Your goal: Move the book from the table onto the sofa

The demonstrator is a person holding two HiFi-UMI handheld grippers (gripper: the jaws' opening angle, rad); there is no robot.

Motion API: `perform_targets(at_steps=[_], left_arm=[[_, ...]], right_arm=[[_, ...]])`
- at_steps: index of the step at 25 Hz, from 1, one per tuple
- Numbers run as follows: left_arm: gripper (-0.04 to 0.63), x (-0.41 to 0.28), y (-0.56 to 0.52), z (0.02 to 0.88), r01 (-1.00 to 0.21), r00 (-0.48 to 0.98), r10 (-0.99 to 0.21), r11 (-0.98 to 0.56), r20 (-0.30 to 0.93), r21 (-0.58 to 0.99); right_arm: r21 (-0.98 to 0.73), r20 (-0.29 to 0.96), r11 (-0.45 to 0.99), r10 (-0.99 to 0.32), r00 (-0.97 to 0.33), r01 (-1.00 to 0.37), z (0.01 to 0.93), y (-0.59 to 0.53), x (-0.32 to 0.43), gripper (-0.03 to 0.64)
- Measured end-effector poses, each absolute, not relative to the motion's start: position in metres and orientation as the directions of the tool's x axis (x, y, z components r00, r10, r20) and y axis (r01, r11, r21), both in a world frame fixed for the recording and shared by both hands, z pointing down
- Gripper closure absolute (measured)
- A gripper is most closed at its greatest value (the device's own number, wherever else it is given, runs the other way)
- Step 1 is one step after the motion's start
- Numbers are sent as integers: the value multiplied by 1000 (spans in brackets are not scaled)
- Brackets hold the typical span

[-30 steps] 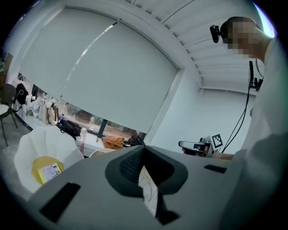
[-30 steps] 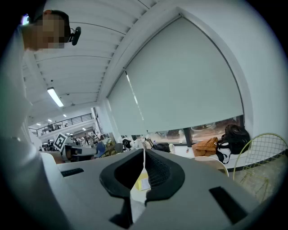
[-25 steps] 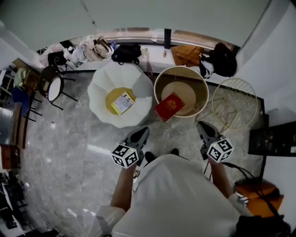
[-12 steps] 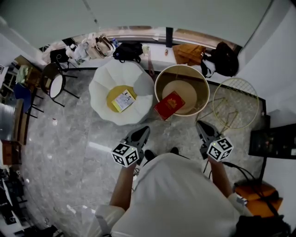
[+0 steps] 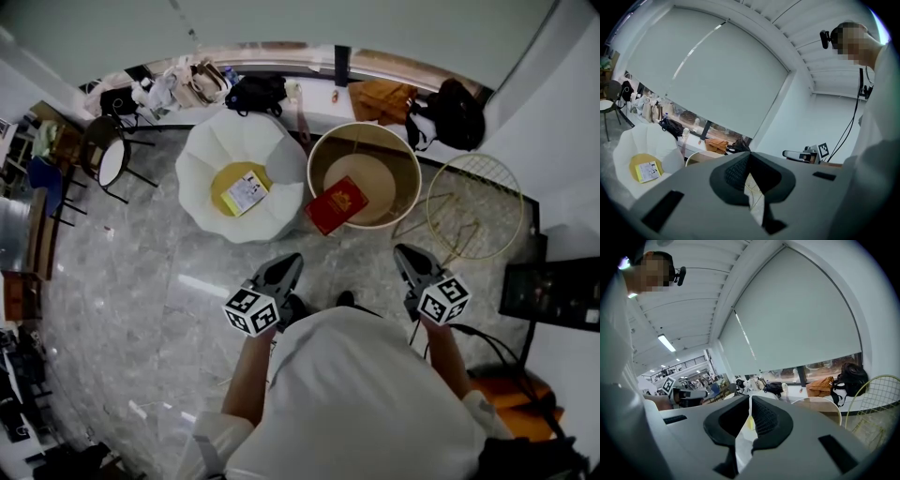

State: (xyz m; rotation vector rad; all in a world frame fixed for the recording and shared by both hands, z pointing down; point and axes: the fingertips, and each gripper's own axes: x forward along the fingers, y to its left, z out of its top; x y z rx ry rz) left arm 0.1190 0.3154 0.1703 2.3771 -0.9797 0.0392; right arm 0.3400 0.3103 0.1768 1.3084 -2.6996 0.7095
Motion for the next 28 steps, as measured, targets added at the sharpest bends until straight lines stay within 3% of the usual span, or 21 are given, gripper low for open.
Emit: perform_targets(at_steps=[16,28], left_arm=[[594,131,309,199,-693,692,-660,-496,291,522],[594,109,250,240,-664,740,-569,-535,358,523]], right_arm=[[-448,280,540,-673,-685,-713,210,306,353,575],[-517,342,463,-659,-670,-720,255,278,312,574]])
